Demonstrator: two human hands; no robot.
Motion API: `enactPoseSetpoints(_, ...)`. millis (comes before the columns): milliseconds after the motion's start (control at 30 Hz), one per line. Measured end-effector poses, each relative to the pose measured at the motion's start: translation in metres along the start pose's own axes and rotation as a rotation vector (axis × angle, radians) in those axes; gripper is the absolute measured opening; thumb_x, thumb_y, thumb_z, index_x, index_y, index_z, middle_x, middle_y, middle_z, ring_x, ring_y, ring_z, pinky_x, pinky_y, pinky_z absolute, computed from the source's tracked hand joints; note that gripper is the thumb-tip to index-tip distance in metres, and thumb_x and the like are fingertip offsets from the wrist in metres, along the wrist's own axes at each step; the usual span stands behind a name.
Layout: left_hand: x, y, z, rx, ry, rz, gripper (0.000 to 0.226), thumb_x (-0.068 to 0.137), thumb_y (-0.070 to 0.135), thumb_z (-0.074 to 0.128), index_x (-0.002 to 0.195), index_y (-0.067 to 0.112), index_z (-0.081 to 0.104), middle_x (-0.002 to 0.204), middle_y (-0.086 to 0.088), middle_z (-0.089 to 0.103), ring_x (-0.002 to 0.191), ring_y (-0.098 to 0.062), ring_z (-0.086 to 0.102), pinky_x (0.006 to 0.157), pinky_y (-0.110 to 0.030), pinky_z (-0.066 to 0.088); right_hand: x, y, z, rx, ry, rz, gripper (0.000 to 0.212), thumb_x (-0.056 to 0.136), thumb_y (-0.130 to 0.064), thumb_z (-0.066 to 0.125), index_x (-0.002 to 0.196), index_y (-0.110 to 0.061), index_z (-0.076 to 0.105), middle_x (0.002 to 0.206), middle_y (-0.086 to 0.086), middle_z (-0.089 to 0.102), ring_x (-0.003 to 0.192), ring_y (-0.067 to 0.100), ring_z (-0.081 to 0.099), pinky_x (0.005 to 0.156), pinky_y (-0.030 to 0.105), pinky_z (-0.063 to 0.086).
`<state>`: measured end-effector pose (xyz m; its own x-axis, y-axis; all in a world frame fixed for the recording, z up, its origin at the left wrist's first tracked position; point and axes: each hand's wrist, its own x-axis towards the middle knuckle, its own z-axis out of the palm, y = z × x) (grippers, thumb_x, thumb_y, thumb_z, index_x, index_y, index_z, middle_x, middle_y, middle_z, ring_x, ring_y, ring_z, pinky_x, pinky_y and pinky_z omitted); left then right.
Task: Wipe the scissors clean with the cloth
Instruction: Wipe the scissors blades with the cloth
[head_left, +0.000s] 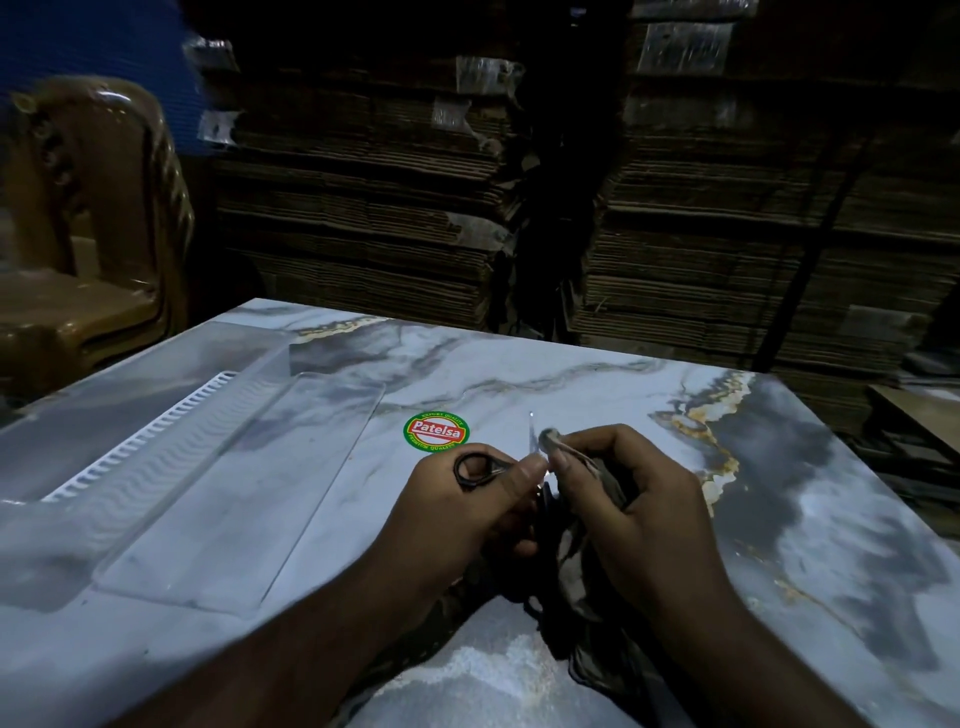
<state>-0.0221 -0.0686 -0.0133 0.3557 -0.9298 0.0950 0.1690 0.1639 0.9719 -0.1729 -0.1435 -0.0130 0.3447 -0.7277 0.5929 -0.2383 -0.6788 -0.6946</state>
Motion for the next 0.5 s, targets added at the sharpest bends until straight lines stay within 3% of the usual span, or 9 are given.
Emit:
enactPoseSetpoints(133,0.004,0.002,-0.005,0.0,0.105,0.032,0.029,0.092,0.022,0.075,0.072,0.001,0.068,0.062,-0.014,0.067,0.053,-0.023,0.065,0.049,-0.027,0.053,-0.003,0.002,0.007,-0.062,-0.021,-0.14,0.005,0.092,-0.026,0.077,0.096,-0.023,0.076,0.092,-0.017,0.072,0.091,-0.002,0.07,0.074,0.014,0.052)
enactPoseSetpoints(200,0.006,0.001,-0.005,0.044,0.142,0.034,0.033,0.097,0.03,0.068,0.084,-0.001,0.068,0.064,-0.015,0.072,0.052,-0.018,0.067,0.047,-0.026,0.053,-0.004,0.002,0.01,-0.06,-0.044,-0.19,0.008,0.09,-0.026,0.076,0.096,-0.021,0.077,0.091,-0.014,0.072,0.09,0.0,0.069,0.073,0.02,0.054)
enactPoseSetpoints(300,0.006,-0.002,-0.004,0.107,0.121,0.03,0.046,0.104,0.044,0.051,0.099,-0.001,0.055,0.06,-0.023,0.067,0.042,-0.026,0.059,0.038,-0.027,0.046,-0.004,0.003,0.013,-0.051,-0.055,-0.228,0.007,0.09,-0.022,0.076,0.096,-0.018,0.078,0.09,-0.012,0.072,0.089,0.003,0.07,0.073,0.029,0.055)
enactPoseSetpoints(400,0.004,-0.001,-0.006,0.04,0.094,0.034,0.042,0.109,0.046,0.035,0.104,0.007,0.052,0.05,-0.017,0.058,0.028,-0.023,0.043,0.035,-0.022,0.034,-0.006,0.0,0.011,-0.065,-0.044,-0.207,0.01,0.092,-0.028,0.075,0.096,-0.02,0.079,0.09,-0.015,0.074,0.088,-0.001,0.071,0.073,0.02,0.054)
enactPoseSetpoints(500,0.004,-0.002,-0.009,0.043,0.102,0.07,0.039,0.111,0.042,0.03,0.109,0.01,0.054,0.046,-0.015,0.053,0.025,-0.021,0.035,0.034,-0.021,0.03,-0.002,-0.001,0.004,-0.104,0.087,-0.171,0.01,0.091,-0.029,0.074,0.096,-0.021,0.079,0.091,-0.017,0.074,0.09,-0.006,0.069,0.075,0.01,0.049)
